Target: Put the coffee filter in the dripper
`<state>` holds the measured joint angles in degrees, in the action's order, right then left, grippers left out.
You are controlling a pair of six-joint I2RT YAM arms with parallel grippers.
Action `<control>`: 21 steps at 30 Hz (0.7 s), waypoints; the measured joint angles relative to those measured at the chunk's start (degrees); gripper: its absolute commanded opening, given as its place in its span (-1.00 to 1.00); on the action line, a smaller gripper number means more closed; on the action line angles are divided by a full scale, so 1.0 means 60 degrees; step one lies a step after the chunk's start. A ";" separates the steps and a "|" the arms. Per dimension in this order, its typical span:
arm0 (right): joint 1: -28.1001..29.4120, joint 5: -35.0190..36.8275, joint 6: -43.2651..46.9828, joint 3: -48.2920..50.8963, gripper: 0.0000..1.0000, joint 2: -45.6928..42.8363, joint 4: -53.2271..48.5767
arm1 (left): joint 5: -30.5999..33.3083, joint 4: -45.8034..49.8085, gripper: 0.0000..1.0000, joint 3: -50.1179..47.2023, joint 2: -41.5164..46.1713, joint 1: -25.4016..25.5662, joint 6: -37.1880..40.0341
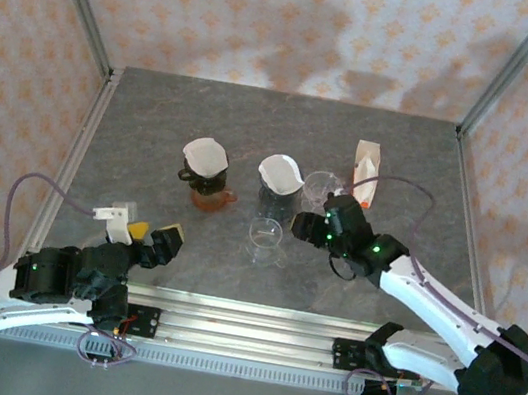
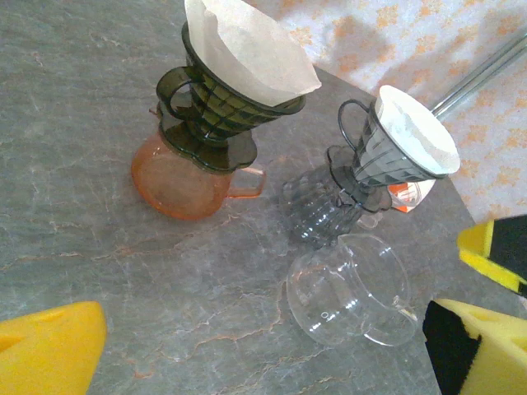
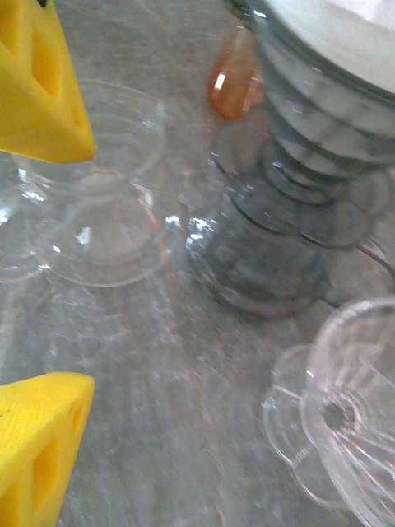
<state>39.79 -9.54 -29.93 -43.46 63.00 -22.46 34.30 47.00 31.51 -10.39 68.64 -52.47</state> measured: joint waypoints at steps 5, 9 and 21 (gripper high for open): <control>-0.0022 -0.0871 0.0481 -0.0153 0.52 0.1424 0.0816 | -0.0178 -0.0131 0.99 -0.0204 -0.0007 0.0000 -0.0029; -0.0015 -0.1341 0.0903 -0.0018 0.56 0.1818 0.1716 | -0.0244 -0.0240 0.99 -0.0291 -0.0011 0.0000 -0.0036; 0.0291 -0.1271 0.1428 -0.0280 -0.03 0.2612 0.2095 | -0.0401 -0.0397 0.99 -0.0463 -0.0291 0.0000 -0.0273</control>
<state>41.54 -17.17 -21.37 -45.15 78.67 -9.89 31.90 44.62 28.73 -12.14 68.64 -54.11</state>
